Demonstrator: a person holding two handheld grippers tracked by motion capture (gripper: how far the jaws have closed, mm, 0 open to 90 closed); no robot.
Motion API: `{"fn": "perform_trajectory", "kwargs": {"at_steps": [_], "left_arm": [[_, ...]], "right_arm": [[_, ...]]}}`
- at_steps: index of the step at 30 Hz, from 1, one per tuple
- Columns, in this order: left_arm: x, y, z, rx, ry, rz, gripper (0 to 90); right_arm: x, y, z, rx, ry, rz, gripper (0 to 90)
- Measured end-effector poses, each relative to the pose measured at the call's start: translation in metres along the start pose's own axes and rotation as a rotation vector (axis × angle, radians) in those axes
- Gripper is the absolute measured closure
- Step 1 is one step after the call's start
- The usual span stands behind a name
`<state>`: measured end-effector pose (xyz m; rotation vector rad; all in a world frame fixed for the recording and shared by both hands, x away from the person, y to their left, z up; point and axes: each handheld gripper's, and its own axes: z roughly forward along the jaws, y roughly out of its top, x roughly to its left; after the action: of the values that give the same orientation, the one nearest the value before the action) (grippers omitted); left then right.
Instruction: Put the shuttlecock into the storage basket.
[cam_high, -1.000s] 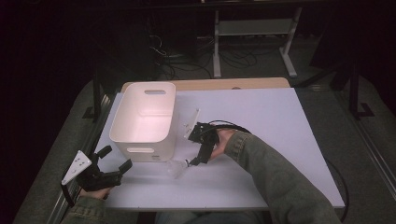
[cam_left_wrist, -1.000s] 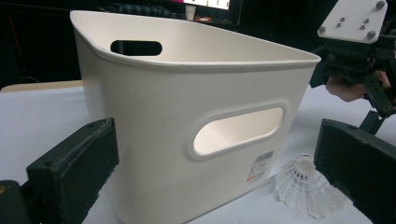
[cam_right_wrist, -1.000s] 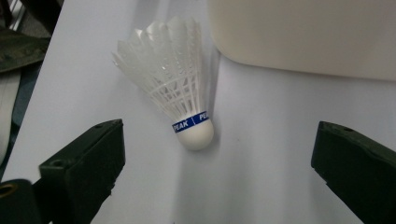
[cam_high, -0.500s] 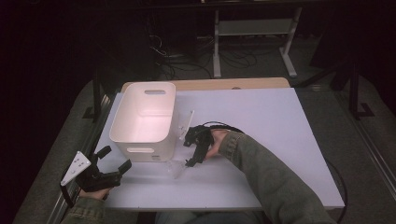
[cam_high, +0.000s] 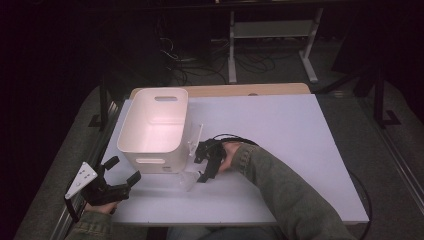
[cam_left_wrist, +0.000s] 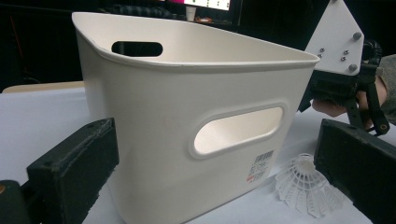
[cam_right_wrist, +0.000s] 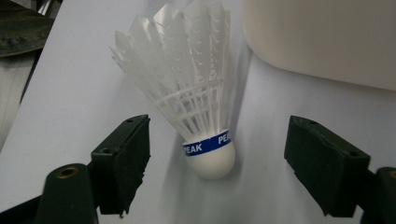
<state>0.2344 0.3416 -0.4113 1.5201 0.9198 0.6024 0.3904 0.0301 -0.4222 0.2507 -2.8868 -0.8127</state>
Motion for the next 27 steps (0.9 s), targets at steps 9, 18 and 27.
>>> {"fn": "perform_trajectory", "kwargs": {"at_steps": [9, 18, 27], "left_arm": [[0.0011, 0.0000, -0.0005, 0.010, 0.003, 0.012, 0.0], [0.0008, 0.0000, -0.0004, 0.007, 0.004, 0.006, 0.0], [0.0010, -0.0001, -0.0002, 0.007, 0.005, 0.007, 0.0]], "right_arm": [[0.0003, -0.0008, -0.0004, 0.011, 0.007, -0.007, 34.5], [0.0010, -0.0016, -0.0008, 0.025, 0.003, 0.001, 43.4], [0.0027, -0.0013, 0.0008, 0.036, 0.010, -0.032, 56.1]]}}
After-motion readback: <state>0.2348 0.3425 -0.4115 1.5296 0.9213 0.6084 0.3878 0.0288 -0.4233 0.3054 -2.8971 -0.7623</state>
